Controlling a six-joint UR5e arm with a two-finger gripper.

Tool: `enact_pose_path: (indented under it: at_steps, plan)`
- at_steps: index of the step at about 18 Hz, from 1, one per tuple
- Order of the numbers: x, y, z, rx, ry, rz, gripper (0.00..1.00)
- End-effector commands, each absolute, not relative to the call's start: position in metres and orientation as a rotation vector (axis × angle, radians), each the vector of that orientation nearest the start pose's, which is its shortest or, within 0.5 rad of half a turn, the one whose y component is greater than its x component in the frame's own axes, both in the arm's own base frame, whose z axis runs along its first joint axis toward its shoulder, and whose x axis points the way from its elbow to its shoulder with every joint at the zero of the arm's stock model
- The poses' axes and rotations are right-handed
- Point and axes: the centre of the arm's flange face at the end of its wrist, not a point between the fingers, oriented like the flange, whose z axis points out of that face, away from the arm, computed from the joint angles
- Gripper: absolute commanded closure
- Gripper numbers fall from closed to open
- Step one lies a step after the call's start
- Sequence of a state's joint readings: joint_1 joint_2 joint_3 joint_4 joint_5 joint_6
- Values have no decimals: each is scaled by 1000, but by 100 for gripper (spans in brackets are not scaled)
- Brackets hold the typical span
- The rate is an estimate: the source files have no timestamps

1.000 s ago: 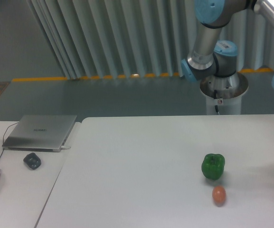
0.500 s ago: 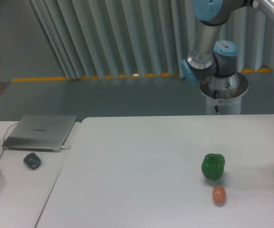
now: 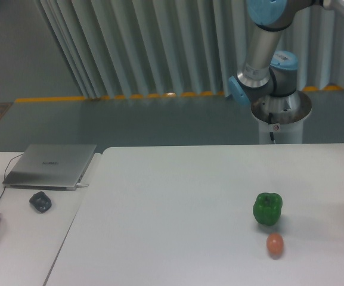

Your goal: Place the red pepper on the table

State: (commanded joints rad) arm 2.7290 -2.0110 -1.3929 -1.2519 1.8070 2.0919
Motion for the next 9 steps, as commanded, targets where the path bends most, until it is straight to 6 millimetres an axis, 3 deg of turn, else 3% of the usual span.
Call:
enact_pose_path:
  at_steps: [5,9]
  plan:
    - [-580,360,347,-3025,1844,75,0]
    - [-586,359,340,-3028,1869,99,0]
